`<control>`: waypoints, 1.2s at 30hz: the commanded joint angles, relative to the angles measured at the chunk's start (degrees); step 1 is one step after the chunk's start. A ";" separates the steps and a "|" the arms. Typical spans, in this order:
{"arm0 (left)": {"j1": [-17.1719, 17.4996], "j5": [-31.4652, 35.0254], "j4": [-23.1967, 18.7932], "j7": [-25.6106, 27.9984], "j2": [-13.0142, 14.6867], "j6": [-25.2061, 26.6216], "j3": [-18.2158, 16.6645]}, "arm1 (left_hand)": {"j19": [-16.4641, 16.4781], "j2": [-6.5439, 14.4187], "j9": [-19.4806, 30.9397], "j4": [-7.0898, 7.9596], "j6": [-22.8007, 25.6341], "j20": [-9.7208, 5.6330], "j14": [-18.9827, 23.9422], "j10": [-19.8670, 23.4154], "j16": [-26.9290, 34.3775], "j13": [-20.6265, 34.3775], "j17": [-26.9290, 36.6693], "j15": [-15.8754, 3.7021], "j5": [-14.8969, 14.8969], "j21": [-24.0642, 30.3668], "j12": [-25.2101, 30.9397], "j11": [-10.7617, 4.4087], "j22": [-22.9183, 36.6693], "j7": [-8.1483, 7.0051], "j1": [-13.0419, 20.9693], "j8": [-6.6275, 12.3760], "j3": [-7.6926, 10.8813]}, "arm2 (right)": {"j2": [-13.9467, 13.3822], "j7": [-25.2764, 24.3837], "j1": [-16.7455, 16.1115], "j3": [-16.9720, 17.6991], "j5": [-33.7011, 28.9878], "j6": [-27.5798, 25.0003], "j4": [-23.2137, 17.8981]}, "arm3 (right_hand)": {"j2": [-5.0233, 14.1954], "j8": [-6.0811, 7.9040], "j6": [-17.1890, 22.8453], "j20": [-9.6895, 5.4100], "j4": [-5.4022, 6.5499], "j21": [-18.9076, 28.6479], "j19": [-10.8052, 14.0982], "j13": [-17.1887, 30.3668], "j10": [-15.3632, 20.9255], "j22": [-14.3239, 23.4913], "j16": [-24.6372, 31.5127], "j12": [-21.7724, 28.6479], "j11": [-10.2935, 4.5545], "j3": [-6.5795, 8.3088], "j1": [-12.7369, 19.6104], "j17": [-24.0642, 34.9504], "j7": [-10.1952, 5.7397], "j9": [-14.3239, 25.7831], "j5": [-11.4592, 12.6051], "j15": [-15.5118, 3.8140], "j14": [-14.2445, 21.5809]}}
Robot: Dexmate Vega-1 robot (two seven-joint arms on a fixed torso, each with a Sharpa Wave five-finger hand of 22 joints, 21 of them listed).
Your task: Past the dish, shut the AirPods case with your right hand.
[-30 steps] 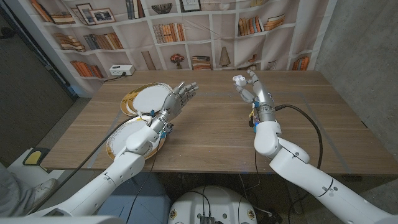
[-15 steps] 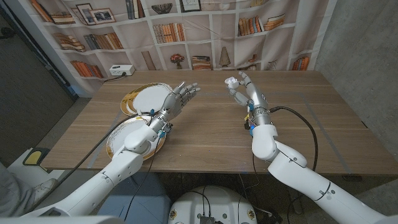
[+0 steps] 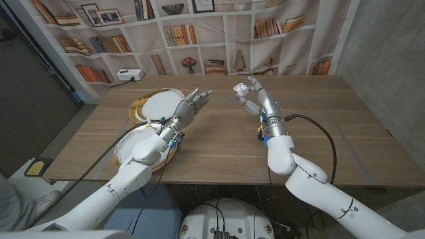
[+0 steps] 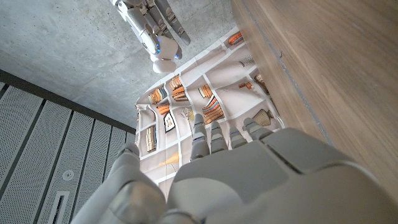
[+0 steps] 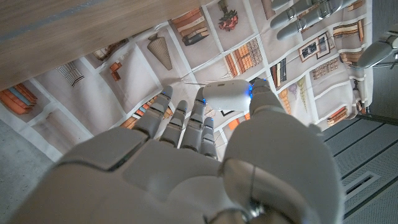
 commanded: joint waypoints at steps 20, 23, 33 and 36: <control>-1.65 -8.86 1.27 -9.96 -1.26 3.76 1.53 | -7.88 -3.67 0.18 11.66 2.58 3.53 -9.01 -11.76 0.11 -0.69 0.82 2.09 2.54 0.11 0.27 1.07 0.70 6.03 -5.65 -0.99 -9.53 | 0.58 4.93 0.68 -2.79 -9.57 3.29 0.54 | 0.12 -0.10 1.52 -0.09 0.07 0.14 0.53 0.27 9.26 0.07 -0.10 0.58 -8.59 -0.17 0.53 0.07 -1.33 0.03 0.38 -5.72 1.35; -2.26 -9.19 0.90 -11.50 -0.30 5.49 1.84 | -9.70 -4.41 0.17 13.50 1.37 3.95 -10.78 -13.49 0.08 -0.69 0.84 2.24 3.20 -0.06 0.18 1.08 0.76 6.05 -5.72 -1.27 -11.43 | 0.72 5.62 1.10 -3.40 -11.06 3.05 0.69 | 0.10 -0.10 1.68 -0.07 0.08 0.15 0.59 0.28 9.31 0.07 -0.09 0.59 -8.81 -0.21 0.56 0.07 -1.48 0.03 0.37 -5.81 1.49; -2.70 -8.99 -0.56 -12.62 1.17 7.69 1.82 | -10.97 -5.05 0.18 15.27 2.40 3.57 -12.03 -13.71 0.37 -0.69 0.86 2.76 4.08 0.14 0.75 1.29 0.81 6.87 -5.69 -0.70 -13.81 | 1.85 7.40 2.52 -5.48 -15.60 2.40 1.78 | 0.04 -0.23 1.75 -0.04 0.10 0.14 0.66 0.31 9.48 0.07 -0.18 0.62 -8.85 -0.29 0.68 0.07 -1.50 0.03 0.36 -6.07 1.64; -2.63 -9.19 -0.85 -12.78 1.27 7.92 1.72 | -11.03 -5.10 0.18 15.42 2.48 3.53 -12.09 -13.52 0.43 -0.69 0.86 2.82 4.20 0.20 0.89 1.32 0.81 6.75 -5.68 -0.68 -14.13 | 2.24 8.36 3.01 -5.69 -15.72 2.54 2.18 | 0.05 -0.25 1.79 -0.04 0.11 0.12 0.64 0.32 9.50 0.06 -0.20 0.62 -8.92 -0.31 0.71 0.08 -1.53 0.04 0.36 -6.17 1.68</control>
